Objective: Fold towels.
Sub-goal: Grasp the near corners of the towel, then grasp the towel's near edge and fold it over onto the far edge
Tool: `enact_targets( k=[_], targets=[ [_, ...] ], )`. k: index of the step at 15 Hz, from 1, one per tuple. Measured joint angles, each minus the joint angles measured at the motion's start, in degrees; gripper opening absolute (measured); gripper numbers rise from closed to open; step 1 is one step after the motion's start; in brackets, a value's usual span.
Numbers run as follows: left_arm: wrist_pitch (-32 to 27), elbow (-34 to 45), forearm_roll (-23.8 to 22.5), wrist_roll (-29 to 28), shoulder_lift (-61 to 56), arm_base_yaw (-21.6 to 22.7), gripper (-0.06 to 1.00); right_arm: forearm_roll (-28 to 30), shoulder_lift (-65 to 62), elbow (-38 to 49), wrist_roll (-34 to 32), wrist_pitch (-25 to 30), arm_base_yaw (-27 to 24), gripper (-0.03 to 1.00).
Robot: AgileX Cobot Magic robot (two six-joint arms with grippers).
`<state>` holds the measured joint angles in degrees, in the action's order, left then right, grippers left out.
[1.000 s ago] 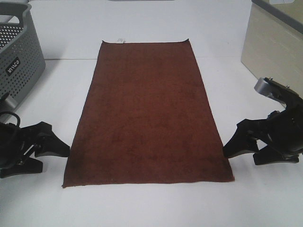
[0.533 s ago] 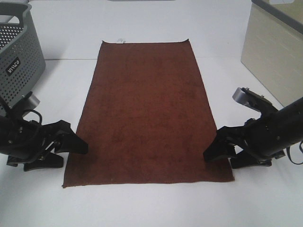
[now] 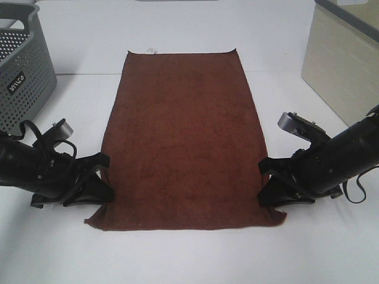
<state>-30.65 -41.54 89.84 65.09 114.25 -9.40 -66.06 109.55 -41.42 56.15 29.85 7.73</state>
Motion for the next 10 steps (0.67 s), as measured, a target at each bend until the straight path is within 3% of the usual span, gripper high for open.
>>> enact_targets(
  k=[1, 4, 7, 10],
  targets=[
    [0.0, 0.0, -0.11, 0.0, 0.0, 0.0, 0.01, 0.17, 0.11, 0.0, -0.06, -0.11, 0.0, 0.03],
    [-0.17, 0.0, -1.95, -0.34, -0.46, 0.0, 0.01, 0.74, 0.06, 0.0, -2.75, 0.23, 0.0, 0.0],
    [-0.17, 0.0, -8.48, -5.39, -4.07, 0.0, 0.01, 6.82, -2.86, 0.0, -9.51, 0.63, 0.0, 0.0],
    [-0.29, 0.97, -18.11, -13.18, -8.88, 0.0, 0.01, 12.61, -6.07, 0.06, -15.41, 3.95, 0.0, 0.0]
  ],
)
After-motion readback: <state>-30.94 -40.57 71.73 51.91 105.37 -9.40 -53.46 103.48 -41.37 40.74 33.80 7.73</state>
